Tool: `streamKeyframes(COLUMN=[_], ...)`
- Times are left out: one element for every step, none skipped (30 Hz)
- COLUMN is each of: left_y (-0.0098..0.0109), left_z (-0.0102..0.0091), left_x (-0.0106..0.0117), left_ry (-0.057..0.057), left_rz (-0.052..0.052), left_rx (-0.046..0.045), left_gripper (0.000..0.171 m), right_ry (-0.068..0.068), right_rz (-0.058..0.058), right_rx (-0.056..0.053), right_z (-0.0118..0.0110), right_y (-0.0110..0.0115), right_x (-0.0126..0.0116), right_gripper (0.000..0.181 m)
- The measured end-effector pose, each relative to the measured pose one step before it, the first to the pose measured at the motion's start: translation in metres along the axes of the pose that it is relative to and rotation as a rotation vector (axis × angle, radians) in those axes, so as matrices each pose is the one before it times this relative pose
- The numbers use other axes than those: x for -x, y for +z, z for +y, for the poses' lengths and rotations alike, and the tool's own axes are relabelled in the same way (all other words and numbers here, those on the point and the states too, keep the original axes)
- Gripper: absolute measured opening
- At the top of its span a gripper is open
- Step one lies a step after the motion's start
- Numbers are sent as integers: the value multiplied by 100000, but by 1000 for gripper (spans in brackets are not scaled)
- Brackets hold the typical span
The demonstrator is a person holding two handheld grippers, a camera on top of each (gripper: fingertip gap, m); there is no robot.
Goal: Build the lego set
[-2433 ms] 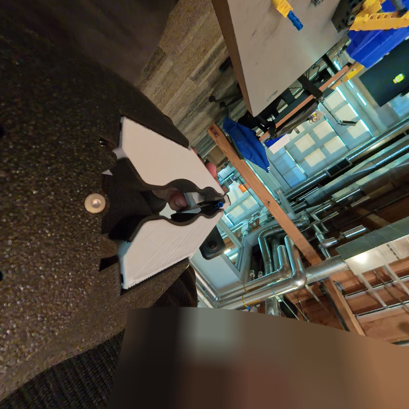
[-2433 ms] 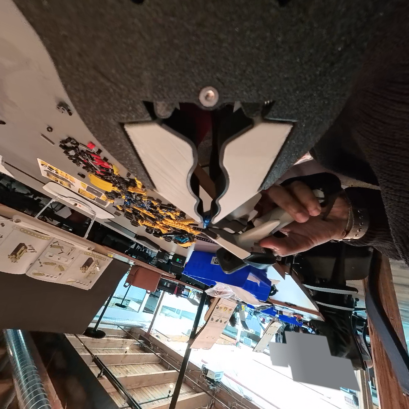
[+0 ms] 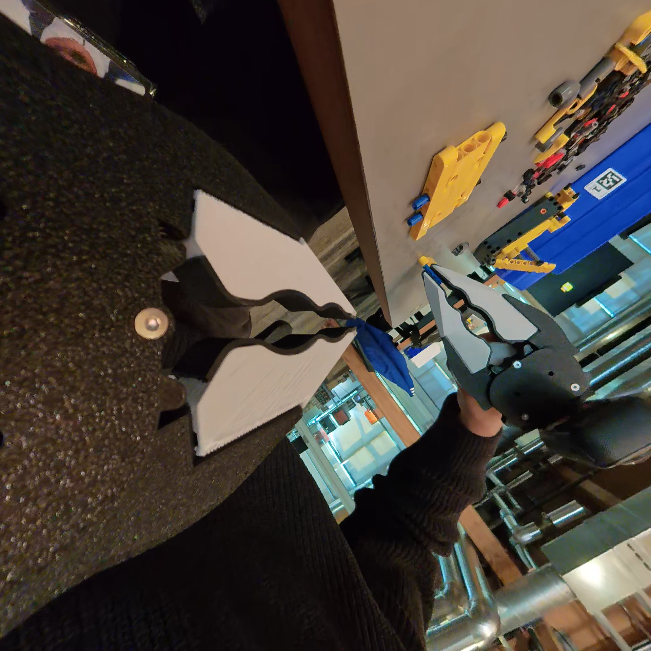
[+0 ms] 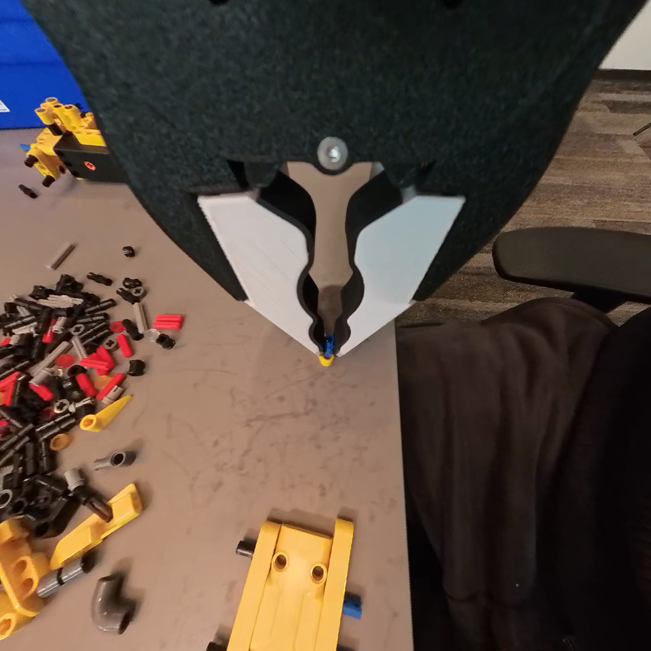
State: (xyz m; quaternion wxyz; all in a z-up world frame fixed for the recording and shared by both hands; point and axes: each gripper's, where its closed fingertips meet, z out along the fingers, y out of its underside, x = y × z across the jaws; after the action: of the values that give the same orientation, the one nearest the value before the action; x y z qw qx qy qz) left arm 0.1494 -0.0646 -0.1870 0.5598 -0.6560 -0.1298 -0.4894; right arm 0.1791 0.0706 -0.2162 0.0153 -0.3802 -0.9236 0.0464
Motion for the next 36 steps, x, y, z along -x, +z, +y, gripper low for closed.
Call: streamKeyframes(left_y=[10, 26, 32, 21, 23, 6, 3, 3, 6, -7, -11, -12, -18, -12, -20, -7, -8, 2, 5, 5, -3, 5, 25, 23, 40, 48, 47, 49, 37, 23, 21, 13, 12, 18, 8, 6], left_z=[24, 37, 44, 43, 8, 17, 2, 3, 5, 0, -9, -14, 1, 3, 1, 10, 12, 31, 49, 32, 17, 16, 54, 74, 73, 86, 91, 68, 43, 22, 21, 24, 8, 11, 12, -2], left_x=[7, 13, 19, 7, 39, 34, 30, 37, 15, 0, -18, -47, -46, -41, -42, -39, -29, 0, 22, -9, -44, -56, -9, 12, 8, 37, 23, 24, 4, 39, 40, 32, 24, 19, 19, 16], left_ry=[57, 104, -35, -157, -175, -200, -197, -138, -112, -64, -20, -12, 54, 68, 8, -52, -127, -219, -351, -443, -324, -57, 176, 226, 90, -182, -346, -347, -173, -11, 35, -25, -82, -73, -66, -69], left_rz=[-4, -4, 86, 114, 4, 27, 38, 18, 36, 58, 127, 226, 191, 187, 194, 196, 202, 177, 154, 240, 325, 311, -7, -166, -32, -7, 71, 97, 68, -61, -104, 11, 72, 23, 62, 117], left_rx=[168, 257, 321, 222, 31, 9, -6, 2, 54, 10, -38, 10, 40, 81, 118, 115, 162, 218, 248, 142, -9, 134, 342, 437, 403, 384, 387, 274, 141, 61, 100, 130, 62, 77, 135, 88], left_gripper=[4, 4, 4, 4, 4, 4, 4, 4, 4, 4, 4, 4, 4, 4, 4, 4, 4, 4, 4, 4, 4, 4, 4, 4, 4, 4, 4, 4, 4, 4, 4, 4, 4, 4, 4, 4], right_ry=[-389, -522, -10, 245, 113, 181, 465, 308, 290, 198, -569, -738, -611, -562, -618, -1224, -2007, -2246, -2535, -2556, -1679, -870, -435, -581, -1201, -989, -128, 883, 1787, 2175, 2919, 2519, 989, 589, 1086, 326], right_rz=[186, 39, -595, -692, -652, -713, -787, -714, -775, -722, -250, -62, -54, -101, -151, 15, 280, 401, 562, 610, 317, -24, -264, -105, 324, 343, -14, -502, -1002, -1119, -1176, -924, -348, -361, -662, 70], right_rx=[836, 173, 34, 77, 34, -29, -107, -110, 34, 194, 290, 167, -70, -331, -463, -273, -66, -113, -362, -765, -1116, -1329, -1226, -918, -559, -390, -517, -794, -1039, -1434, -1651, -1317, -688, -343, -460, -619], right_z=[93, -30, -57, -36, -7, -2, -6, -1, -1, -13, 1, -4, 5, 8, 10, 6, -5, -3, 8, 4, 11, 7, 8, -5, 8, 0, 1, -1, -8, -16, -4, 2, 8, 6, 1, 54], right_y=[63, 13, 13, 17, 7, 9, 12, 2, 13, 15, 14, 4, 16, 1, 7, 1, 6, 9, 12, 3, -6, 0, 9, 6, -1, 11, 3, 2, 7, 7, 11, 13, 1, 2, 28, 79], right_x=[-104, -57, 18, 7, 0, 13, 8, 8, 36, 28, 7, 12, 7, 5, 2, 7, 5, 0, 6, 15, 8, 19, -4, 5, 3, 1, 1, 4, 6, 7, -1, -4, -12, 5, -5, -91], right_gripper=[4, 4, 4, 4, 4, 4, 4, 4, 3, 4, 4, 4, 4, 4, 4, 4, 3, 4, 4, 4, 4, 4, 4, 4, 4, 4, 4, 4, 4, 4, 4, 3, 3, 4, 4, 4])
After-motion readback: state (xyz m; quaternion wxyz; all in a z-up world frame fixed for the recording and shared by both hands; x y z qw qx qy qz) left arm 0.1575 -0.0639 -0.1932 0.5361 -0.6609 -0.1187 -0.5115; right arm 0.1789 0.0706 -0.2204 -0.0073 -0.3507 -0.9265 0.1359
